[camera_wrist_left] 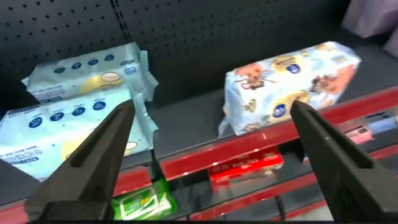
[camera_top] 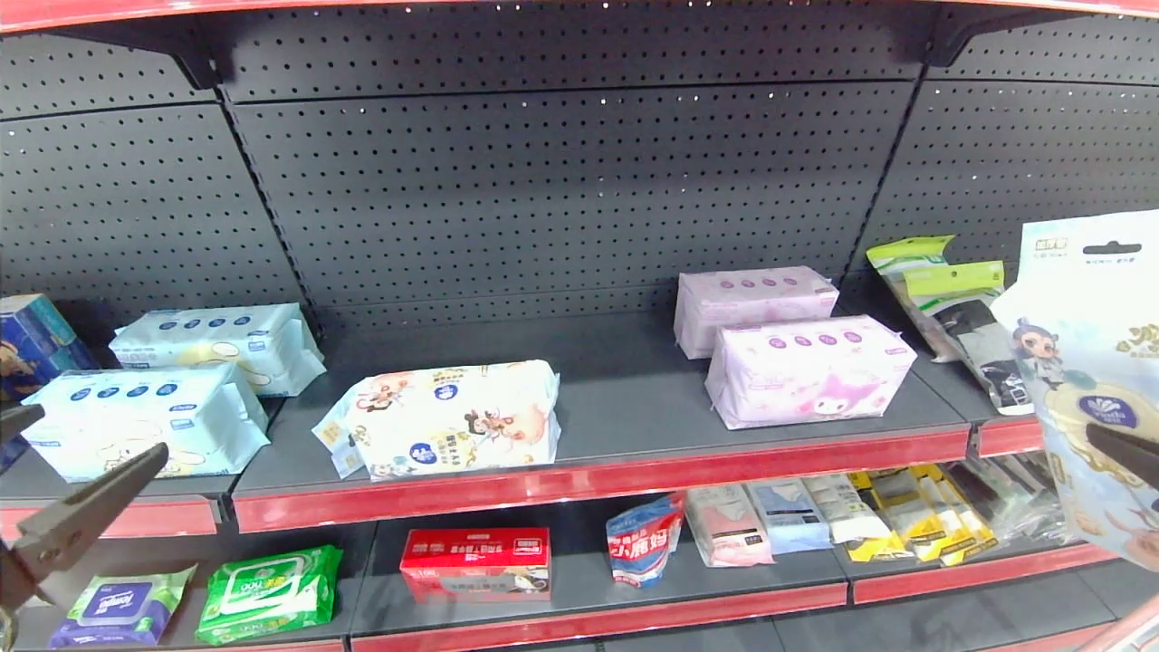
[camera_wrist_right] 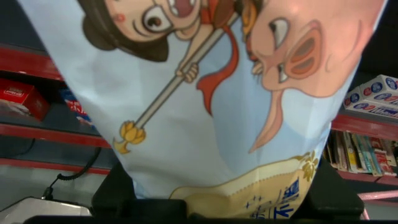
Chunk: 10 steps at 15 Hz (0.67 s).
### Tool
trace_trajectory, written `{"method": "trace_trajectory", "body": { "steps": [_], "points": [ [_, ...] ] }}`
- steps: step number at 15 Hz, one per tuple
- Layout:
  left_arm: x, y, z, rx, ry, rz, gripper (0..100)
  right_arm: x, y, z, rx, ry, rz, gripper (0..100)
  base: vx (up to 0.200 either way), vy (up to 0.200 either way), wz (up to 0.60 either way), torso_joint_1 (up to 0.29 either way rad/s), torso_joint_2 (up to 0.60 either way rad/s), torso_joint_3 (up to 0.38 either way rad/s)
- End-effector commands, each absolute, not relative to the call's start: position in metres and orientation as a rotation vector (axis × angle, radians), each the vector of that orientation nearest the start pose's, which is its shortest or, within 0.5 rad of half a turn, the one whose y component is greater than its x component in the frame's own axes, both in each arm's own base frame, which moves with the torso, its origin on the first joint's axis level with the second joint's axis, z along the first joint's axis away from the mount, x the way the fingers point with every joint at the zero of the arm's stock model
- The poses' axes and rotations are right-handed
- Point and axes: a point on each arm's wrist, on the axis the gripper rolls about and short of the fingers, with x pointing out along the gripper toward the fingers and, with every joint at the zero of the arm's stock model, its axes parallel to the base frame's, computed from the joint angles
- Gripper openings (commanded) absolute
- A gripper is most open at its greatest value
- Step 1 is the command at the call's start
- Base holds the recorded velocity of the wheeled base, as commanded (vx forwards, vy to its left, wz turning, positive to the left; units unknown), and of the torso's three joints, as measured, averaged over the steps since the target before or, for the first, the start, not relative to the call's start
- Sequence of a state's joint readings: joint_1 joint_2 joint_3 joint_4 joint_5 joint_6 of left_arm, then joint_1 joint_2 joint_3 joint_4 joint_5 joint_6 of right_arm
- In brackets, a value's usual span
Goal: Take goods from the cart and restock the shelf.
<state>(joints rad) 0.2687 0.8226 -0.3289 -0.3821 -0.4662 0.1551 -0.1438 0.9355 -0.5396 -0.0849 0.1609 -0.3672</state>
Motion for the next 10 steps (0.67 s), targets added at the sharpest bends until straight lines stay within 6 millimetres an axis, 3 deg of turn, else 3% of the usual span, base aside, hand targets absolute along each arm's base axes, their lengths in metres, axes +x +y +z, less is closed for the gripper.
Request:
{"method": "trace_trajectory", "body": {
  "steps": [1, 3, 5, 6, 7, 10],
  "points": [
    [0.037, -0.005, 0.182, 0.147, -0.015, -0.351, 100, 0.106, -0.012, 0.213, -0.313, 0.287, 0.077, 0, 0.000, 0.000, 0.00, 0.000, 0.00, 0.000],
    [0.001, -0.012, 0.173, 0.145, -0.015, -0.476, 100, 0.108, -0.012, 0.214, -0.301, 0.287, 0.079, 0, 0.000, 0.000, 0.00, 0.000, 0.00, 0.000],
    [-0.014, -0.012, 0.164, 0.143, 0.034, -0.449, 100, 0.110, -0.012, 0.214, -0.300, 0.292, 0.079, 0, 0.000, 0.000, 0.00, 0.000, 0.00, 0.000],
    [-0.016, -0.010, 0.158, 0.165, 0.072, -0.181, 100, 0.114, -0.012, 0.216, -0.300, 0.290, 0.081, 0, 0.000, 0.000, 0.00, 0.000, 0.00, 0.000],
    [-0.014, -0.007, 0.161, 0.168, 0.082, -0.031, 100, 0.116, -0.013, 0.216, -0.301, 0.284, 0.080, 0, 0.000, 0.000, 0.00, 0.000, 0.00, 0.000],
    [-0.015, -0.002, 0.165, 0.178, 0.063, 0.198, 100, 0.124, -0.014, 0.217, -0.304, 0.276, 0.080, 0, 0.000, 0.000, 0.00, 0.000, 0.00, 0.000]
  ]
}}
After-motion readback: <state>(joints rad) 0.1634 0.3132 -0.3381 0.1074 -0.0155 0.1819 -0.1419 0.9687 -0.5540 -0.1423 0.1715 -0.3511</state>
